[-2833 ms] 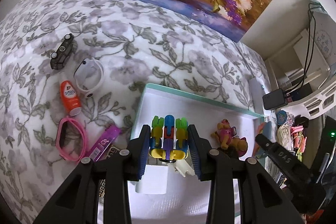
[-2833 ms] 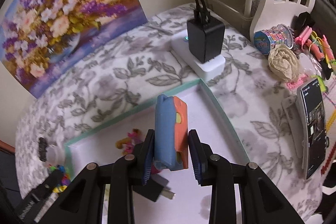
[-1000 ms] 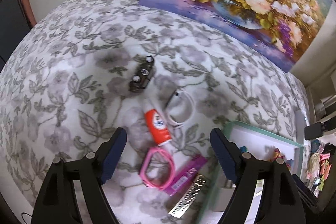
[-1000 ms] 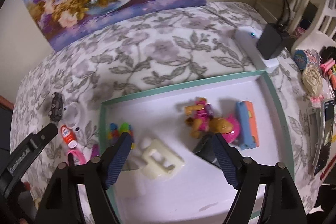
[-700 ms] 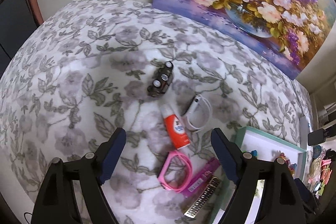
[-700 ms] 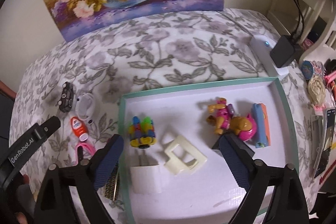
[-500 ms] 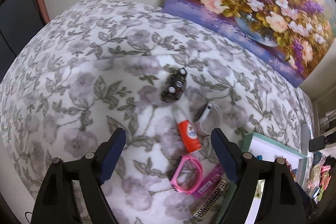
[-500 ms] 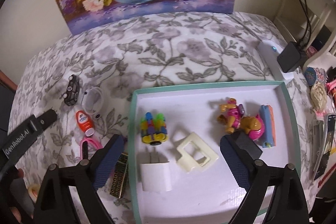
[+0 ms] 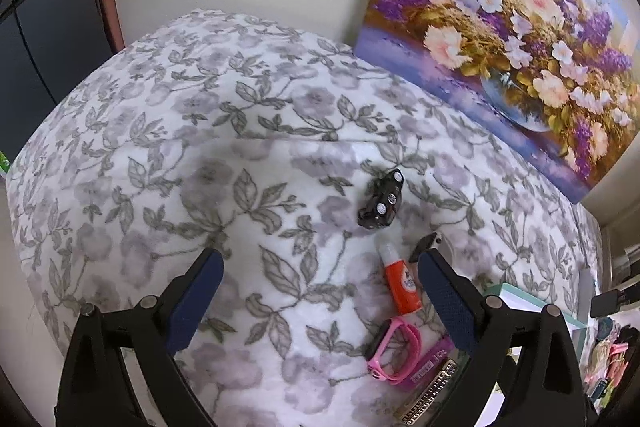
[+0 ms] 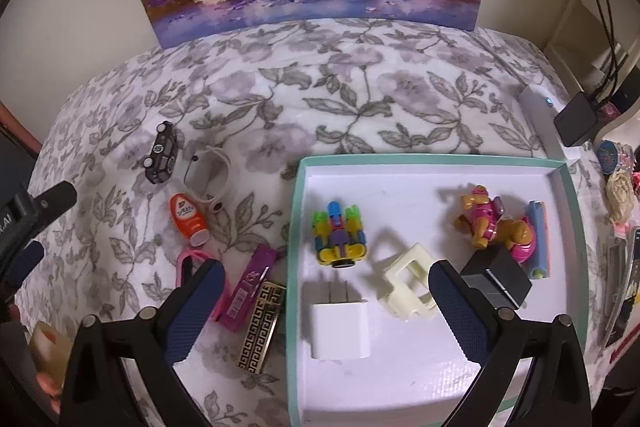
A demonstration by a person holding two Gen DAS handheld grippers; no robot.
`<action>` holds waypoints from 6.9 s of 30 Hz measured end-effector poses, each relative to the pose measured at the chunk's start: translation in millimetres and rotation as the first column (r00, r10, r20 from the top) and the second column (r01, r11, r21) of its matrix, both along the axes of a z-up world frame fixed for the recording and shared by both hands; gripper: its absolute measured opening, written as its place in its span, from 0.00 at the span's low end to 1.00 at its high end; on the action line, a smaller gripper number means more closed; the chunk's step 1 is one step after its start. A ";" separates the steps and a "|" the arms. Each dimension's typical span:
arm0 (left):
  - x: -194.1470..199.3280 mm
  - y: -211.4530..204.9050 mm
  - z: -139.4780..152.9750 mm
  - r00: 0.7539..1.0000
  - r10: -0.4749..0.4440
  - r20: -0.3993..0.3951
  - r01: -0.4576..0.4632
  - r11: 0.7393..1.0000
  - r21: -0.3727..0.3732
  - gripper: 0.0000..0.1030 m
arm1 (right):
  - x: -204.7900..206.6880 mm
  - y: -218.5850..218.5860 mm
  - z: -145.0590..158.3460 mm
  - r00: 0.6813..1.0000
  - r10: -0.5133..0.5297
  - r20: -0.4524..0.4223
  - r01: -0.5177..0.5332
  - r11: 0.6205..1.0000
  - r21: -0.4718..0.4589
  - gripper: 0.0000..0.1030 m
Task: Organize rigid objects
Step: 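Move both open tools back over the remaining toys beside the tray, then lower the left tool onto the pink watch strap and close it while the right tool approaches the gold-patterned case, then lift the pink strap in the left tool while the right tool closes on the gold-patterned case, then carry the pink strap in the left tool while the right tool carries the gold case over the tray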
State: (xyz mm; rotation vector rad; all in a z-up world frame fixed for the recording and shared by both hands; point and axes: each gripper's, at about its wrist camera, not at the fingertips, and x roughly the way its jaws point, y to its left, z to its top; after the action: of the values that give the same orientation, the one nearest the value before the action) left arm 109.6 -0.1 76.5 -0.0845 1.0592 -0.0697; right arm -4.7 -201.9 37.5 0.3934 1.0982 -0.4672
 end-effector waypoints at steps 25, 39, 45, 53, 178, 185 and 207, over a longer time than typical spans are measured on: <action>-1.0 -10.7 -50.0 0.978 -0.063 -0.200 0.067 0.998 0.013 0.95 | 12.0 29.1 -26.9 0.995 0.083 -0.049 -0.080 0.995 0.054 1.00; -7.4 -43.9 -78.4 0.957 -0.127 -0.262 0.134 0.991 0.009 0.95 | 0.8 -9.5 -24.7 0.997 -0.017 -0.070 0.017 1.000 0.001 1.00; -10.0 -57.3 -86.4 0.949 -0.153 -0.275 0.169 0.985 0.037 0.95 | -6.5 -23.8 -23.5 0.996 -0.065 -0.057 0.066 0.998 0.015 1.00; -17.2 -78.4 -95.7 0.936 -0.194 -0.292 0.227 0.971 0.080 0.94 | -8.3 -31.1 -26.7 0.994 -0.085 -0.063 0.086 0.996 0.026 1.00; -1.5 6.3 -89.1 0.939 -0.069 -0.337 0.031 0.992 -0.119 0.50 | 29.4 69.5 -71.6 0.957 0.243 -0.157 -0.236 0.970 0.062 0.22; -5.4 7.1 -54.7 0.965 -0.074 -0.251 0.041 0.990 -0.133 0.50 | 23.4 57.6 -47.3 0.971 0.224 -0.090 -0.216 0.973 0.086 0.21; -75.5 -97.4 -1.9 0.921 -0.361 -0.144 0.338 0.927 -0.162 0.50 | -73.2 -22.6 24.1 0.997 -0.048 0.057 0.048 0.999 0.006 0.22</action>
State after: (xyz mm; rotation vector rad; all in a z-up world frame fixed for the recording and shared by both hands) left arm 34.1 -97.5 74.6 -0.0210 1.2325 -0.4669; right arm -77.9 -224.5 61.5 0.4360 1.0363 -0.4929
